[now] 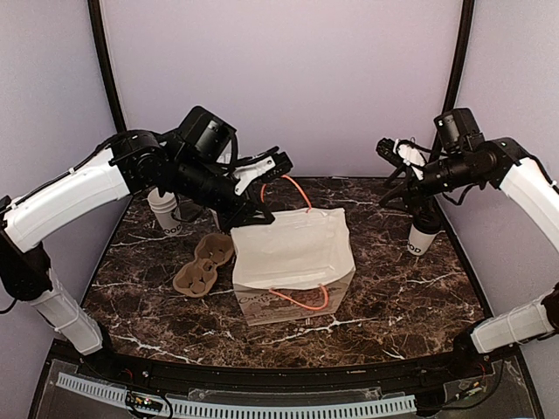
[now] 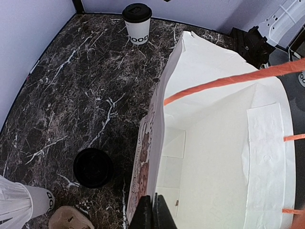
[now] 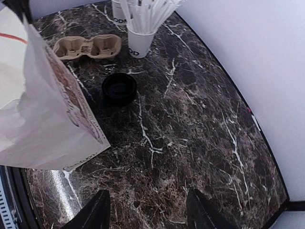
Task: Pack the takeout coffee
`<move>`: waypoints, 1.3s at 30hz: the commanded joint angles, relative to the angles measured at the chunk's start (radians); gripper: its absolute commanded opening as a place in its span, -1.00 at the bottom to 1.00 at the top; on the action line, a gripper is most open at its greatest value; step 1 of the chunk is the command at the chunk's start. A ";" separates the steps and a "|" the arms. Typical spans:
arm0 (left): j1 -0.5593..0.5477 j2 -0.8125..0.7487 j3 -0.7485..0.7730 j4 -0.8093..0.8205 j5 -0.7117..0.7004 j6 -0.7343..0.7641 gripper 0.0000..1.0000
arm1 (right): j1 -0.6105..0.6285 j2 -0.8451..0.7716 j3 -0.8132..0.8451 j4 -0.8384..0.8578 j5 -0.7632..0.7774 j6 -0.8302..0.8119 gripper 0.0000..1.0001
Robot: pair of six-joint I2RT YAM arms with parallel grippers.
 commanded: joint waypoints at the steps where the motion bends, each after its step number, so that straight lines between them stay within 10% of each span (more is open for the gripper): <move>1: -0.008 -0.060 -0.069 0.053 -0.018 0.004 -1.00 | -0.079 -0.032 -0.046 0.132 0.093 0.097 0.16; 39: -0.197 -0.213 -0.342 0.347 -0.490 0.081 -1.00 | -0.363 0.075 -0.181 0.275 0.295 0.195 0.34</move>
